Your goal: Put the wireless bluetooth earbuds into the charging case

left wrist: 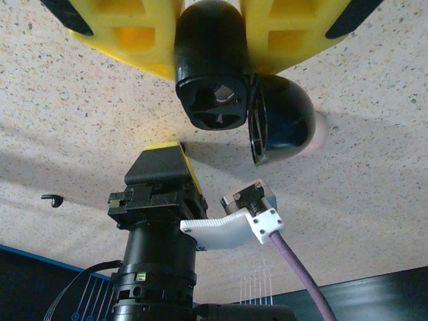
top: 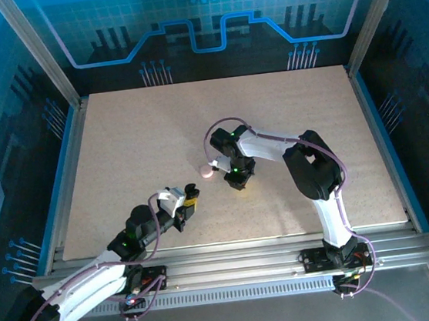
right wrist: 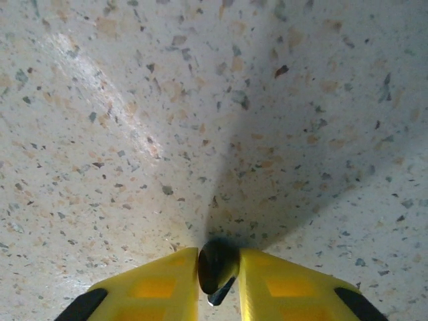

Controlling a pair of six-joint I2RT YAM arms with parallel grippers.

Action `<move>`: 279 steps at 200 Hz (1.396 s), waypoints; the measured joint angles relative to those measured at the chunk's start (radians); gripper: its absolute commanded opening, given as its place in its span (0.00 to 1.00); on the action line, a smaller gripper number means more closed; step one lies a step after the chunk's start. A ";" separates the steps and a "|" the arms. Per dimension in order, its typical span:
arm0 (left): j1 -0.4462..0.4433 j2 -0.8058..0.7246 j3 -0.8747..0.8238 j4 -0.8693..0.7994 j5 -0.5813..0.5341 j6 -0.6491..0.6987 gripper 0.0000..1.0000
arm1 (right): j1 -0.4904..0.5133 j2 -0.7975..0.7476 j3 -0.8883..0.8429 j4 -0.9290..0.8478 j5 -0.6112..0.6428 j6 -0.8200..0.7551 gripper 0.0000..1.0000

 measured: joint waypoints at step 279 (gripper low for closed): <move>-0.031 0.617 0.244 0.456 0.175 -0.034 0.16 | -0.037 -1.028 -0.840 0.898 -0.164 0.352 0.18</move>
